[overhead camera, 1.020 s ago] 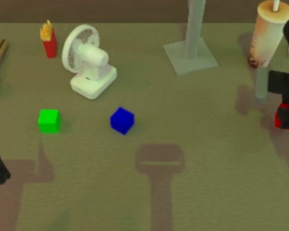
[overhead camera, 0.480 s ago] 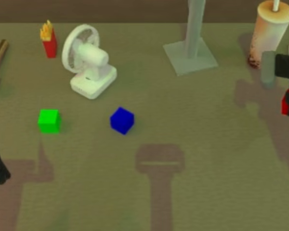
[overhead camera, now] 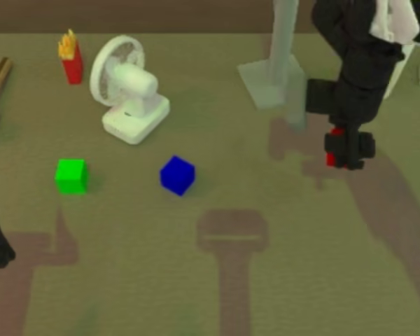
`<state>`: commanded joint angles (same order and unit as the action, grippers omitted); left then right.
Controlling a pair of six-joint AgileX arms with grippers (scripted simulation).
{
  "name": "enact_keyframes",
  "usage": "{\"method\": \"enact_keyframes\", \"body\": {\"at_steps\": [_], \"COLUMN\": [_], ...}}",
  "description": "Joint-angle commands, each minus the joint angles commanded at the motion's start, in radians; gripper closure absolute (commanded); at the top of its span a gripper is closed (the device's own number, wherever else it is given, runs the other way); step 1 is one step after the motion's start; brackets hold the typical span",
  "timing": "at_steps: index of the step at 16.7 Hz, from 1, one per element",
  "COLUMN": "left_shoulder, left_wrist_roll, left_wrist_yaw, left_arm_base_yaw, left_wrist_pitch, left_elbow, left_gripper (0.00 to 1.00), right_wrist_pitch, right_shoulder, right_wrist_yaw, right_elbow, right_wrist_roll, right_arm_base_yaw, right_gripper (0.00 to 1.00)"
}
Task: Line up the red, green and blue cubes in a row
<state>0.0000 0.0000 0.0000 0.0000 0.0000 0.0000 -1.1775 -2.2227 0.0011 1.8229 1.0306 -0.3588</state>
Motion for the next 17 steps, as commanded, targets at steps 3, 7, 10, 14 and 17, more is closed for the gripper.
{"method": "enact_keyframes", "body": {"at_steps": [3,7,10,14,17], "left_shoulder": [0.000,0.000,0.000,0.000,0.000], "left_wrist_roll": [0.000,0.000,0.000,0.000,0.000], "left_wrist_yaw": [0.000,0.000,0.000,0.000,0.000], "left_arm_base_yaw": [0.000,0.000,0.000,0.000,0.000], "left_wrist_pitch": [0.000,0.000,0.000,0.000,0.000], "left_elbow": [0.000,0.000,0.000,0.000,0.000], "left_gripper": [0.00,0.00,0.00,0.00,0.00], "right_wrist_pitch": [-0.059,-0.129,-0.158,-0.164,-0.160], "right_shoulder": [-0.060,-0.127,-0.152,-0.156,-0.152], "right_wrist_yaw": [-0.001,-0.003,-0.001,-0.001,-0.002], "right_elbow": [0.111,0.247,0.313,0.328,0.322], "right_wrist_roll": [-0.141,-0.324,-0.420,-0.443,-0.444], "right_arm_base_yaw": [-0.205,-0.474,-0.590,-0.614,-0.612], "right_gripper": [1.00,1.00,1.00,1.00,1.00]}}
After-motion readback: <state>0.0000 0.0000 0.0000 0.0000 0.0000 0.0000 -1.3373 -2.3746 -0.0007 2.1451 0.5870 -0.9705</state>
